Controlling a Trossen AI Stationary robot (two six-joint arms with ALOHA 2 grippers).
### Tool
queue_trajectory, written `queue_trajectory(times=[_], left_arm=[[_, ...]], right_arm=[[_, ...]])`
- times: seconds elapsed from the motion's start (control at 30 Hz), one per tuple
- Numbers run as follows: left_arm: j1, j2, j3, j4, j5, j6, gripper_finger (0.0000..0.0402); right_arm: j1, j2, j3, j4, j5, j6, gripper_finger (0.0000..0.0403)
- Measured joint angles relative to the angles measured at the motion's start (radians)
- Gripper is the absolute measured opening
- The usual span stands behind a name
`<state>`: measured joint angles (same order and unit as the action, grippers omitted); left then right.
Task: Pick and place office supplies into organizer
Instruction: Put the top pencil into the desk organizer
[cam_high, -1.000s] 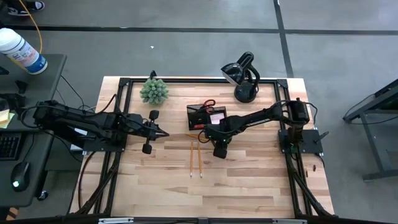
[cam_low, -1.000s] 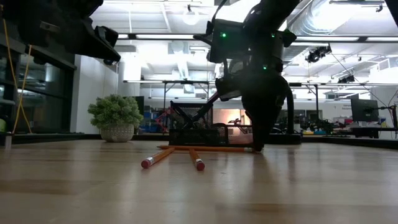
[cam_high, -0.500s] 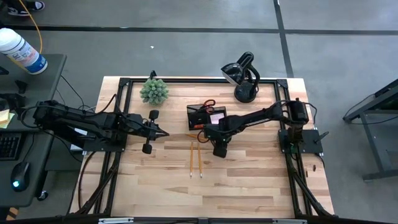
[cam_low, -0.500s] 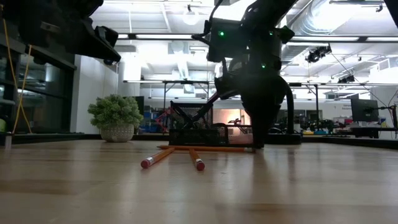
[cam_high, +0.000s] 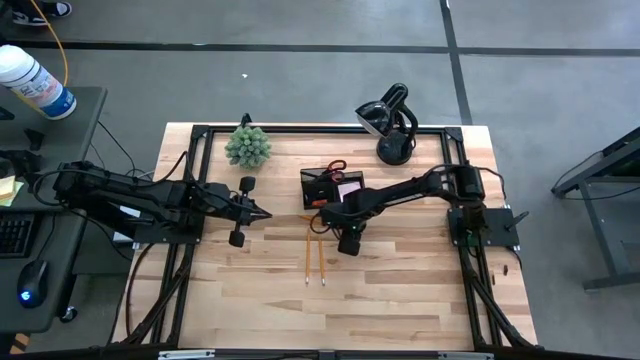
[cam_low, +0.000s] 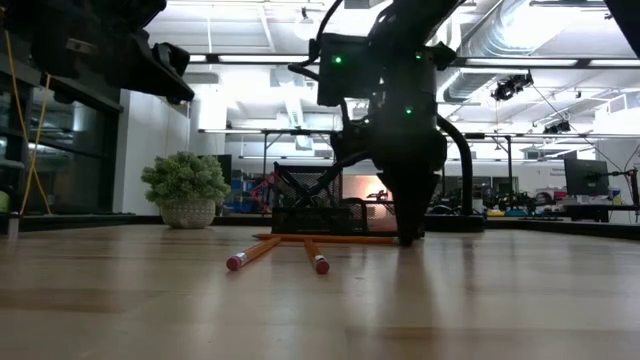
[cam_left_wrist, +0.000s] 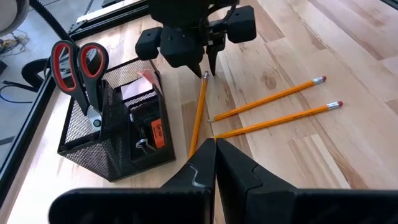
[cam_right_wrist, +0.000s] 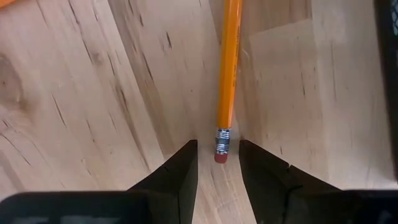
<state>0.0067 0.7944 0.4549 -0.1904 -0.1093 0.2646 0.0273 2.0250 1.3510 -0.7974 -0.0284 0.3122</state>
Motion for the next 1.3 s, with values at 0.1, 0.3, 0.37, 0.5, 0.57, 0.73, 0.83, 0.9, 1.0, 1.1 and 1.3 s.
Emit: queue_trajectory(times=[0.1,0.3,0.37,0.5,0.57,0.73,0.83,0.9,1.0,1.1,1.3], left_arm=[[0.0,0.0,0.0,0.0,0.0,0.0,0.0002],[0.0,0.0,0.0,-0.009,-0.008,0.0,0.0003],[0.0,0.0,0.0,-0.016,-0.013,0.0,0.0003],[0.0,0.0,0.0,-0.028,-0.015,0.0,0.0003],[0.0,0.0,0.0,-0.029,-0.015,0.0,0.0003],[0.0,0.0,0.0,-0.03,-0.015,0.0,0.0003],[0.0,0.0,0.0,-0.03,-0.015,0.0,0.0003],[0.0,0.0,0.0,-0.03,-0.015,0.0,0.0003],[0.0,0.0,0.0,-0.03,-0.015,0.0,0.0003],[0.0,0.0,0.0,-0.03,-0.024,0.0,0.0003],[0.0,0.0,0.0,-0.03,-0.034,0.0,0.0003]], right_arm=[[0.0,0.008,0.014,-0.022,0.006,-0.008,0.0114],[0.001,0.008,0.015,-0.066,0.007,-0.052,0.009],[0.003,0.008,0.015,-0.066,0.01,-0.052,0.0074],[0.004,0.009,0.014,-0.06,-0.002,-0.04,0.0041],[0.005,0.009,0.014,-0.06,-0.005,-0.035,0.0024],[0.005,0.009,0.013,-0.061,-0.024,-0.032,0.0009],[0.005,0.009,0.014,-0.062,-0.027,-0.029,0.0007],[0.006,0.011,0.027,-0.077,-0.025,-0.034,0.0005],[0.008,0.017,0.056,-0.09,-0.004,-0.057,0.0006],[0.008,0.015,0.088,-0.095,0.016,-0.083,0.0003],[0.006,0.015,0.113,-0.132,0.047,-0.089,0.0002]])
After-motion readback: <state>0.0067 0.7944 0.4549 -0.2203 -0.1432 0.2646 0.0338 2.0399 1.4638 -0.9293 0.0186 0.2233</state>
